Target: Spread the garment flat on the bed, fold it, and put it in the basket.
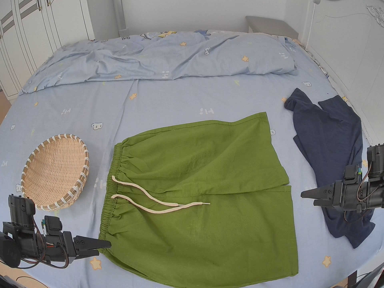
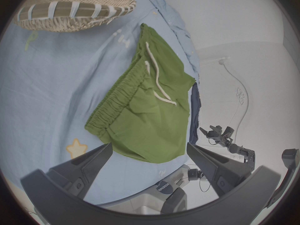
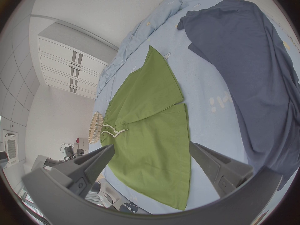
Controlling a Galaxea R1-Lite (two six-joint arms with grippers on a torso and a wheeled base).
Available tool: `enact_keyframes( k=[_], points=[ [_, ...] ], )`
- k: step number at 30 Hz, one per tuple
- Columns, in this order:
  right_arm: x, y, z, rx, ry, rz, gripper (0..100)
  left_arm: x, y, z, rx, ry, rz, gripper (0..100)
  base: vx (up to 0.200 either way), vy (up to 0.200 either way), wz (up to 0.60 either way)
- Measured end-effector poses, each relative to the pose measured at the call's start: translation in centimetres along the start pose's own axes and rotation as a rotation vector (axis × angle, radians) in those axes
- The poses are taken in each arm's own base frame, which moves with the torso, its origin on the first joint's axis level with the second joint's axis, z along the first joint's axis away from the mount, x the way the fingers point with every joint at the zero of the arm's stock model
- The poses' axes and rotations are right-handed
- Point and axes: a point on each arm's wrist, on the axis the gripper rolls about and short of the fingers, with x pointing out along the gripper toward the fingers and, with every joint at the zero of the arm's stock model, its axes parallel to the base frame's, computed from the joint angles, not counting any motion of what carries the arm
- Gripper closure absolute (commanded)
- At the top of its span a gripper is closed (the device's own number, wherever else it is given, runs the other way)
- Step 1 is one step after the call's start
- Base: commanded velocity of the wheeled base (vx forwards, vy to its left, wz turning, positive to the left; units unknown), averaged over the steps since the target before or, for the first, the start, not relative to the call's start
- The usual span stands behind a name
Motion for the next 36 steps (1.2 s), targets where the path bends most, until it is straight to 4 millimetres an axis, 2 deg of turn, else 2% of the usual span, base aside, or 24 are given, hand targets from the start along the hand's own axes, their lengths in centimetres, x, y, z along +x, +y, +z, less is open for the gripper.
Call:
enact_keyframes(
  k=[8,14,24,35,36],
  points=[
    [0.1,0.3,-0.7,-0.011,0.022,0.011,0,1.0,3.3,0.8,0.092,0.033,0.073,0,0.000,0.000,0.00],
    [0.2,0.3,-1.1,-0.011,0.039,0.014,0,1.1,4.8,0.9,0.042,0.044,0.099,0,0.000,0.000,0.00],
    [0.3,0.3,-1.2,-0.011,0.045,0.015,0,1.9,5.6,2.0,0.032,0.059,0.088,0,0.000,0.000,0.00],
    [0.6,0.4,-1.5,-0.027,0.043,0.025,0,2.9,5.2,2.9,0.061,0.089,0.009,0,0.000,0.000,0.00],
    [0.6,0.4,-1.5,-0.029,0.041,0.026,0,3.0,5.1,2.9,0.063,0.095,0.003,100,0.000,0.000,0.00]
  ],
)
